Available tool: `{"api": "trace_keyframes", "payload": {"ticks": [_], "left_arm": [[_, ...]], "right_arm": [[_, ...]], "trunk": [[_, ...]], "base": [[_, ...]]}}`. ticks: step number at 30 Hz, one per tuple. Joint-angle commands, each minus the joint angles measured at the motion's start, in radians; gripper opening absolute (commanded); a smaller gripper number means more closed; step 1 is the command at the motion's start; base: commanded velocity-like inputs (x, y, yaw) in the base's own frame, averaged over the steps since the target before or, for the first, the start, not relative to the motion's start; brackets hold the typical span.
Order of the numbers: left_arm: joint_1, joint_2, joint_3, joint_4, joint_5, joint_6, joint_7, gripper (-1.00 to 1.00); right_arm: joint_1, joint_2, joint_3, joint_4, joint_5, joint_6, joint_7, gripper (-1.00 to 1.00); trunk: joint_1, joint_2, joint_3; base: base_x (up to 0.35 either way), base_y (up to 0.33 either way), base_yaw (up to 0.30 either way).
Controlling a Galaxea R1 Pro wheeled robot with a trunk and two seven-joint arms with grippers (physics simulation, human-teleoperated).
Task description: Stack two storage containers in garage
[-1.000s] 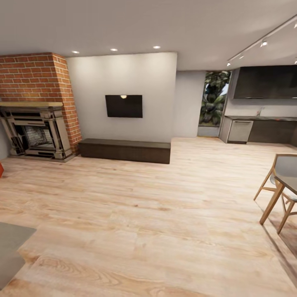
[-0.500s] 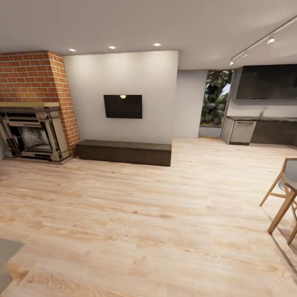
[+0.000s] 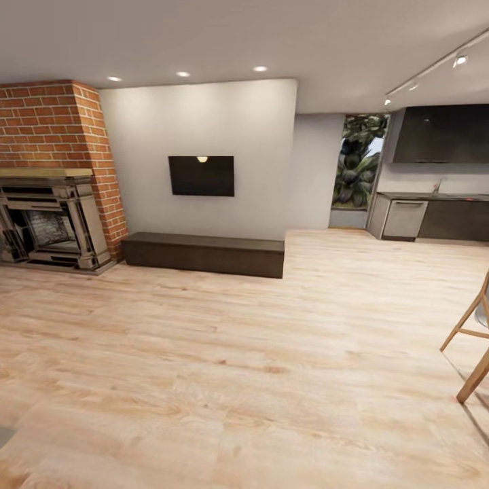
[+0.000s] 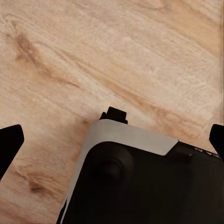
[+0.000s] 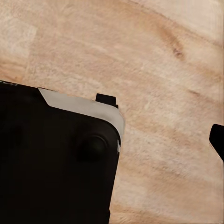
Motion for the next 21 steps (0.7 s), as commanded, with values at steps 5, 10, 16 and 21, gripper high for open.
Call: {"api": "trace_keyframes", "payload": {"ticks": [5,10,16,21], "left_arm": [[-0.001,0.0,-0.008,0.0,0.008,-0.003,0.002,1.0],[-0.001,0.001,-0.008,0.0,0.008,-0.003,0.002,1.0],[-0.001,0.001,-0.008,0.0,0.009,-0.003,0.002,1.0],[-0.001,0.0,-0.008,0.0,0.009,-0.003,0.002,1.0]], "right_arm": [[-0.001,0.0,0.008,0.003,-0.003,-0.008,-0.002,1.0],[-0.001,-0.001,0.008,0.003,-0.005,-0.008,-0.002,1.0],[-0.001,-0.002,0.008,0.003,-0.003,-0.008,-0.002,1.0],[-0.001,-0.001,0.008,0.003,-0.004,-0.008,-0.002,1.0]], "trunk": [[0.001,-0.001,-0.001],[0.001,-0.001,-0.001],[0.001,-0.001,-0.001],[0.001,-0.001,-0.001]], "base": [[0.322,0.0,0.208],[0.322,0.0,0.26],[0.322,0.0,0.268],[0.322,0.0,0.269]]}}
